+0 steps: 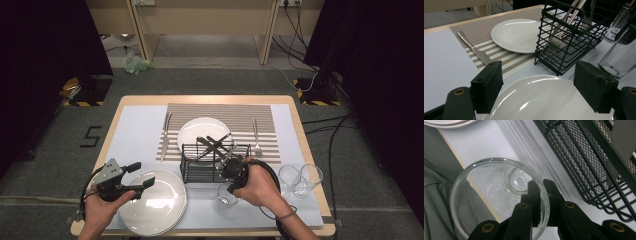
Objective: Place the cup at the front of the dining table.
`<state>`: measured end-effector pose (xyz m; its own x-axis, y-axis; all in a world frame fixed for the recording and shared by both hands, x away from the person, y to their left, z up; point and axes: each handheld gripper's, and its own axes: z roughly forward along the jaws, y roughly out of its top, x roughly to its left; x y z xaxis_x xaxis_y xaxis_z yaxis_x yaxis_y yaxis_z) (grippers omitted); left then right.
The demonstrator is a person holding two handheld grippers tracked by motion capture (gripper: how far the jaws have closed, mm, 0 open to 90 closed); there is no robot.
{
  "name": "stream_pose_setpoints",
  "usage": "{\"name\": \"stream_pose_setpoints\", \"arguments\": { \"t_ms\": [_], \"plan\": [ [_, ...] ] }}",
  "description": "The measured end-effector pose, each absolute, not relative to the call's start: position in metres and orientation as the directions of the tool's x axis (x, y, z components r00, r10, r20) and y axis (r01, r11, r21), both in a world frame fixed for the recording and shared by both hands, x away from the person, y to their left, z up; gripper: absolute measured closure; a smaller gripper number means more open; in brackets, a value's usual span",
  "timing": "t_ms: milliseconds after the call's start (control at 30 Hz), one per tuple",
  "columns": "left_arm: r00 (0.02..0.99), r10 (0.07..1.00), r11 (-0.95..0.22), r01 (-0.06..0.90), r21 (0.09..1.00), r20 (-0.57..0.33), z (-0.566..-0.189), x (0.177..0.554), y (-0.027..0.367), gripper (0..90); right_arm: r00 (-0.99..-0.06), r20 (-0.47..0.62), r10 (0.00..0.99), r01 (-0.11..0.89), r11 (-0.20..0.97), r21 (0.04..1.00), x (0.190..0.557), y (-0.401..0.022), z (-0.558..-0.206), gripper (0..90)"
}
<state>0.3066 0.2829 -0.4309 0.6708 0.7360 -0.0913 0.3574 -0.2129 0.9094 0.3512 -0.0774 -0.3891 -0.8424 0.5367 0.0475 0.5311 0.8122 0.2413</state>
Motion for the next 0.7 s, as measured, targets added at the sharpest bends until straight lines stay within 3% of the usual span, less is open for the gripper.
{"name": "stream_pose_setpoints", "arguments": {
  "t_ms": [700],
  "plan": [
    [0.671, 0.736, -0.213, 0.355, 0.91, -0.089, -0.431, 0.307, 0.282, 23.2, -0.85, 0.059, 0.523, 0.52, 0.817, 0.249, 0.353, -0.059, -0.39, 84.8]
  ]
}}
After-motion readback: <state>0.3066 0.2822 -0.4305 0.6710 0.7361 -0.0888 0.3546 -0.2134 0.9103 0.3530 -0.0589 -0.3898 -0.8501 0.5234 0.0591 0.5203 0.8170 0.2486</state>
